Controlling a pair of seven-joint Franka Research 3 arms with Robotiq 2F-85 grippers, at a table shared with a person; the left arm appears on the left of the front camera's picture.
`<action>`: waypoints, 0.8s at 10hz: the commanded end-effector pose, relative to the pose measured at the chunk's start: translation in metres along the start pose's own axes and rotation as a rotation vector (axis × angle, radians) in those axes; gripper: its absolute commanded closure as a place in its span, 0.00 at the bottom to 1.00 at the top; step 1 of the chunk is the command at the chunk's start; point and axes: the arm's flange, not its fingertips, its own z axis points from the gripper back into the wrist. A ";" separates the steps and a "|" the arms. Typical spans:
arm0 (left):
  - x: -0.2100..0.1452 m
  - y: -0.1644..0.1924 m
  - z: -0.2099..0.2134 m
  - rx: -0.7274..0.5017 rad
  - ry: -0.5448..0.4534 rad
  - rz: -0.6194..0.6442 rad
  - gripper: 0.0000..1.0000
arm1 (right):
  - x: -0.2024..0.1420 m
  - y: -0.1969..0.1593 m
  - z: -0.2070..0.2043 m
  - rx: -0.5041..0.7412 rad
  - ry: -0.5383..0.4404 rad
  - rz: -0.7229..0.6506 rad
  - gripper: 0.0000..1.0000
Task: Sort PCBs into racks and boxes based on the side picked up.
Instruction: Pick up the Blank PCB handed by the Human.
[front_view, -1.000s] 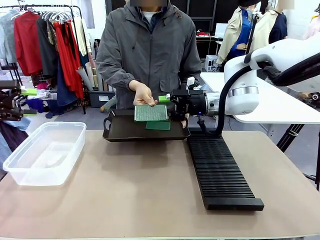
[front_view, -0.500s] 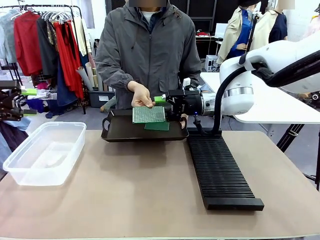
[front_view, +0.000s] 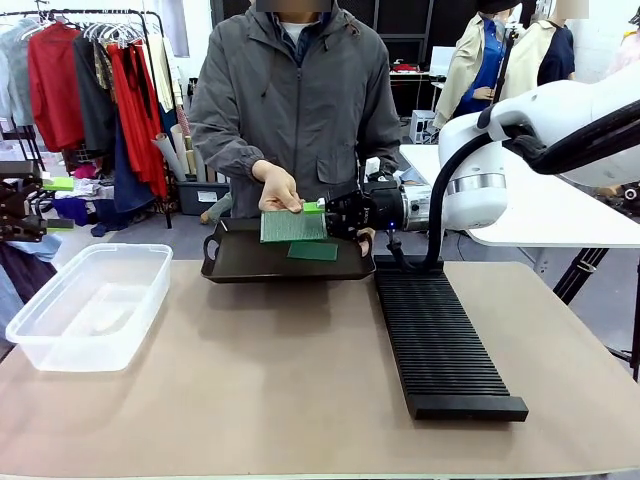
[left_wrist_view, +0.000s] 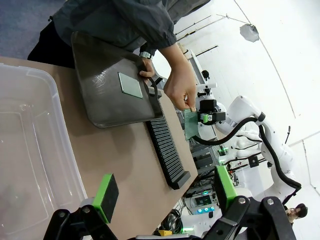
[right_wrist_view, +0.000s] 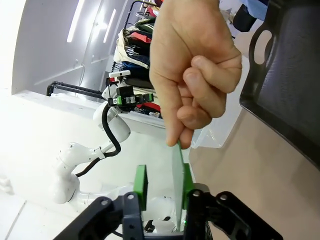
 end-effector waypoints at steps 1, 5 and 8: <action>0.001 -0.002 0.002 0.002 0.007 0.003 0.00 | 0.008 0.001 -0.007 0.002 0.035 -0.037 1.00; 0.001 -0.002 0.002 0.002 0.007 0.003 0.00 | 0.008 -0.003 -0.011 0.000 0.051 -0.064 1.00; 0.001 -0.002 0.002 0.002 0.007 0.003 0.00 | -0.003 -0.007 -0.006 0.002 0.025 -0.055 1.00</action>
